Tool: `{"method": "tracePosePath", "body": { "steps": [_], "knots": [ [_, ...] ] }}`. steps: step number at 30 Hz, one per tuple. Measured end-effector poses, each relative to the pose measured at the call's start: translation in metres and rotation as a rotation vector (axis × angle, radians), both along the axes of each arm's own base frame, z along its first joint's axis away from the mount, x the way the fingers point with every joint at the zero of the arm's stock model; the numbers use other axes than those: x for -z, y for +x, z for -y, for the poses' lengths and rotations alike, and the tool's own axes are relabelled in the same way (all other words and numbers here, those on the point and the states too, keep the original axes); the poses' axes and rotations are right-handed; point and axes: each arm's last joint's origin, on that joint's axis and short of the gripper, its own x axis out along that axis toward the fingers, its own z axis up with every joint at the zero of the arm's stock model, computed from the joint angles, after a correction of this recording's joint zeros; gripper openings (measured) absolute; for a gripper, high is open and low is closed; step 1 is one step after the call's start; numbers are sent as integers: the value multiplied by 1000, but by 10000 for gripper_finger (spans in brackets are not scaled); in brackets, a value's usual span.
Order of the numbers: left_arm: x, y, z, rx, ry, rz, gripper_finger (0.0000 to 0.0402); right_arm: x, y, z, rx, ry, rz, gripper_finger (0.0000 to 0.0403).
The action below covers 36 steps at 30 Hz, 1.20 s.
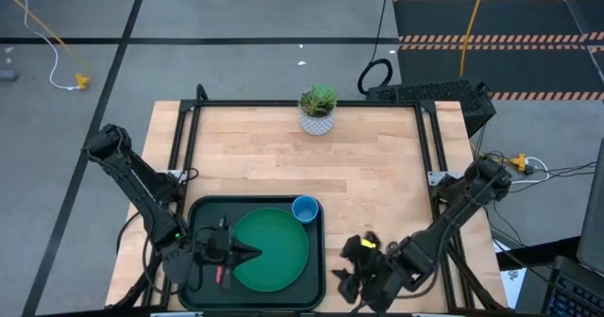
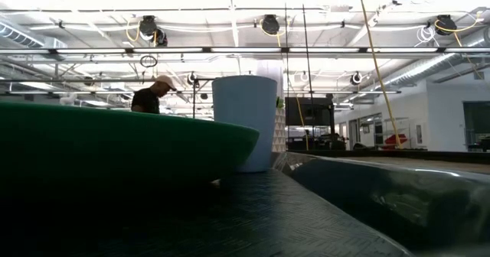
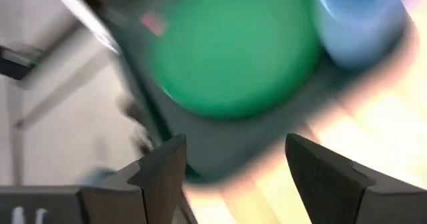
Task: Pick and place plate/cup/fork/spoon on tray
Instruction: Put the black spoon on the black tray to the left of the red fork
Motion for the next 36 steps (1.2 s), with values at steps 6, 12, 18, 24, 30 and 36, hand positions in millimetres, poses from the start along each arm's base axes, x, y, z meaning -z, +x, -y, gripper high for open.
{"method": "tracePosePath", "body": {
  "steps": [6,12,18,24,30,36],
  "knots": [
    [0,0,0,0,1,-2,19,25,-34,-1,162,80,-415,247],
    [1,0,0,-8,-22,-8,19,42,-62,0,354,-22,-695,247],
    [1,0,0,-14,-40,-11,19,58,-67,-14,411,-53,-689,247],
    [2,-1,-1,-14,-33,-16,19,72,-65,-22,450,-59,-669,247],
    [3,-1,-1,-15,-29,-19,19,86,-64,-27,475,-53,-777,247],
    [3,-1,-1,-16,-29,-19,19,101,-66,-25,500,-64,-807,247]
  ]
}}
